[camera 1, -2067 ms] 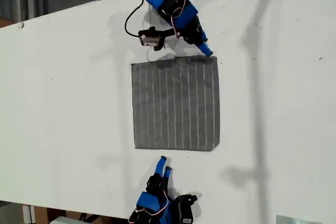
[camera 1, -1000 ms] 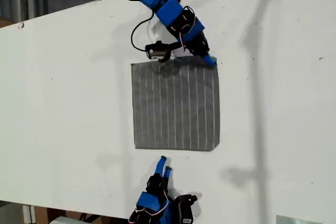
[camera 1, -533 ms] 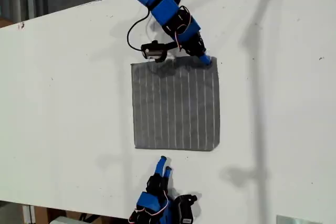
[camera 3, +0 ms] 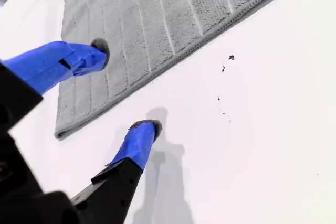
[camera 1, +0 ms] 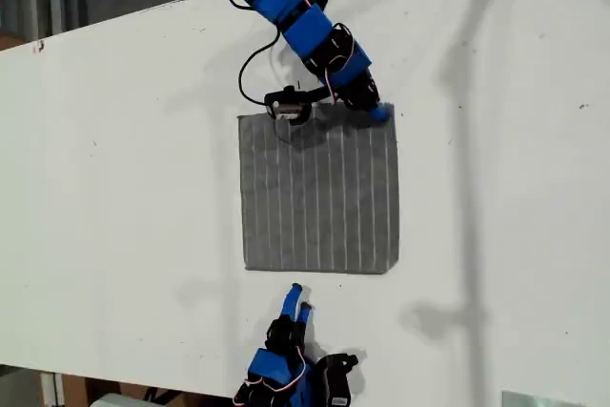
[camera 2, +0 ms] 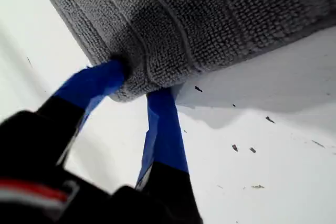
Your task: Grasp corners of a square towel and fold twice.
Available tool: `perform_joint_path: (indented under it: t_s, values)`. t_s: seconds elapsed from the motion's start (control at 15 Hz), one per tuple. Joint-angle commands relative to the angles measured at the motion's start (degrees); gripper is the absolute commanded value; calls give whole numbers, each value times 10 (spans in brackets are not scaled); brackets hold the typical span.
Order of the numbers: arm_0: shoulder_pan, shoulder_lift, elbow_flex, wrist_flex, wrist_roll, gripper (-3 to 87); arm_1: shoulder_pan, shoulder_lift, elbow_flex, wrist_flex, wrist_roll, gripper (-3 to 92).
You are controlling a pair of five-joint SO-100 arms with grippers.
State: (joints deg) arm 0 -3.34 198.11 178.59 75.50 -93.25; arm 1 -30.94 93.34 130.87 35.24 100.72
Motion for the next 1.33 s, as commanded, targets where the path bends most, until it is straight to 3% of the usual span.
perform_joint_path:
  t_s: [0.0,0.27,0.53,0.67,0.8,0.93,1.0,1.27]
  values:
    - [7,1,4,-11,-12,261,8,-23,-51,6,-15,-1]
    - [25,6,4,-37,-37,261,18,-70,-176,97,-68,-1]
    - [91,0,1,-142,-67,255,36,-134,-278,155,-105,-1]
    - [138,-35,-4,-177,-124,257,40,-134,-282,159,-107,-1]
    - [163,-188,-100,-191,-166,256,44,-134,-282,160,-109,-1]
    - [165,-533,-365,-143,-148,263,47,-135,-280,159,-110,-1]
    - [170,-623,-429,-152,-138,264,47,-135,-280,158,-110,-1]
    - [249,-744,-380,-293,-263,255,38,-140,-277,155,-106,-1]
